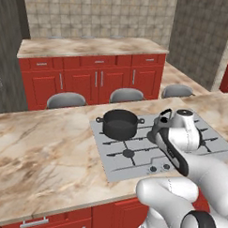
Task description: Pick the kettle from the cabinet and place it on a stove burner. Then pick the pot from the counter and place it on another stove burner. Finally, turn both burners on.
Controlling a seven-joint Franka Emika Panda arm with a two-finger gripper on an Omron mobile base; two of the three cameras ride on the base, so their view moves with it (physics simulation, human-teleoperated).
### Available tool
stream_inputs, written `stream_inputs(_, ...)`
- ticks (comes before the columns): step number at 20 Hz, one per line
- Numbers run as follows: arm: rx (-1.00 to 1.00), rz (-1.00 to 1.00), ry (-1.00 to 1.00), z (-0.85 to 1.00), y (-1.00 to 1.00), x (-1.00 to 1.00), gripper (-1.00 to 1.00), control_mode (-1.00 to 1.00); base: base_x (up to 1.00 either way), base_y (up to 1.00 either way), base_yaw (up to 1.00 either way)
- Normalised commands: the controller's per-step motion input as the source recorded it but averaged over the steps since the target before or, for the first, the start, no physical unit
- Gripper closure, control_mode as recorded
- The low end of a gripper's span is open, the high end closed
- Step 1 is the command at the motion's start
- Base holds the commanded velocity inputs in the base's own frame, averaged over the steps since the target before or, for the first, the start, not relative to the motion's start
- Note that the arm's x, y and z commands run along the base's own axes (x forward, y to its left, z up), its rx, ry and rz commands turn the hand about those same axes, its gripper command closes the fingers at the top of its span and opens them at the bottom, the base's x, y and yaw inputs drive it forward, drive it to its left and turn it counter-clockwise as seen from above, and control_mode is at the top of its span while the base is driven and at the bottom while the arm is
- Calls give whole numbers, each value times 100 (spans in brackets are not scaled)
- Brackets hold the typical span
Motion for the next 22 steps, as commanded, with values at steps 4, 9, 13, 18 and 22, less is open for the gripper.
stream_inputs(4, 0, -18, 0, 4, -15, 0, -100, -100, 0, 0, 0)
stream_inputs(9, 0, -24, 0, 0, -14, -2, -100, -100, 0, 0, 0)
stream_inputs(13, 1, -27, 0, 1, -13, -5, -100, -100, 0, 0, 0)
stream_inputs(18, 3, -27, 0, 1, -5, -1, -100, -100, 0, 0, 0)
stream_inputs(22, 4, -25, 0, 0, -5, -2, -100, -100, 0, 0, 0)
